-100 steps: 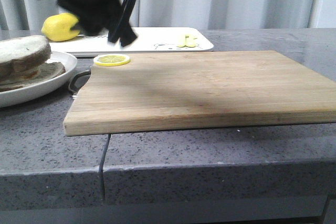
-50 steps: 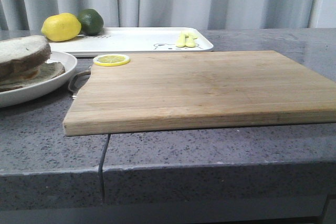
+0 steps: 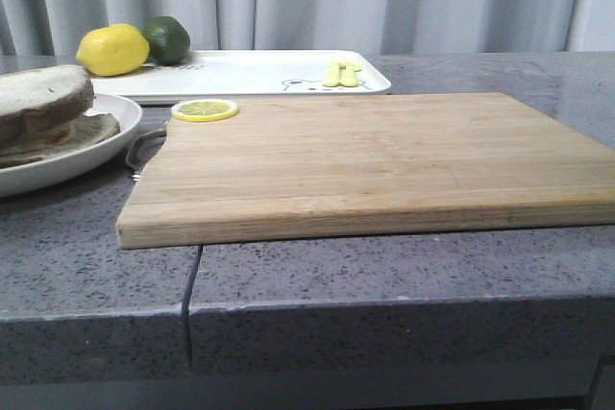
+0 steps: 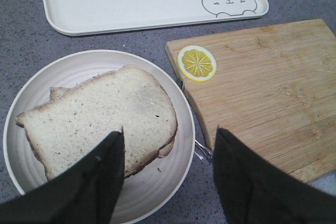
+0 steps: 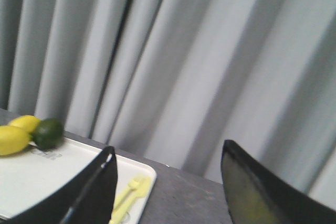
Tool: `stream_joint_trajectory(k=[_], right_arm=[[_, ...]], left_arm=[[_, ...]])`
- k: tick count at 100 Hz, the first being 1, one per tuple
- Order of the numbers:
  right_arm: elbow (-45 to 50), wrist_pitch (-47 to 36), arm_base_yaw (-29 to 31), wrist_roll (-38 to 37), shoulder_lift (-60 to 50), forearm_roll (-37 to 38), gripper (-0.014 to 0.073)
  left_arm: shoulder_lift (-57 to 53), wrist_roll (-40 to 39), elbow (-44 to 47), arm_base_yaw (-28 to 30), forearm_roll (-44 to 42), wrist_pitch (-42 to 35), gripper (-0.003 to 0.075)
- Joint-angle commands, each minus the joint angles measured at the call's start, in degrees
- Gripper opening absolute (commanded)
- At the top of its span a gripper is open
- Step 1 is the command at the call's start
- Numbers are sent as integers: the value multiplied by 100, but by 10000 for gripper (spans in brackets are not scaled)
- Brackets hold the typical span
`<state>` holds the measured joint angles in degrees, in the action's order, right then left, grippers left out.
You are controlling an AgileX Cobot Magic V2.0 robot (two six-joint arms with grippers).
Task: Place bread and move sandwich to tray
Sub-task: 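Raise the right gripper away from the plate, then grasp the rim of the white plate with the left gripper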
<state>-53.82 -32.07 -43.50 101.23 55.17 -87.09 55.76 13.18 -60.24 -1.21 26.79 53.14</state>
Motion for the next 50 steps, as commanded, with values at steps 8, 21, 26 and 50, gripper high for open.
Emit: stream_joint_trajectory(k=[8,21,26,50], right_arm=[[794,118,326,-18,-1031,187,445],[1397,48,338,-109,-1670,99,445],[1613,6,338,-109,-1843,52,445],[2309,-28,338,-221,-2217,-362,445]], left_arm=[[-42,0,-192,17,239,-437,357],[-42,0,-192,17,242,-544,357],[-42,0,-192,17,242,-573,357],[-42,108,-192,17,242,-647,357]])
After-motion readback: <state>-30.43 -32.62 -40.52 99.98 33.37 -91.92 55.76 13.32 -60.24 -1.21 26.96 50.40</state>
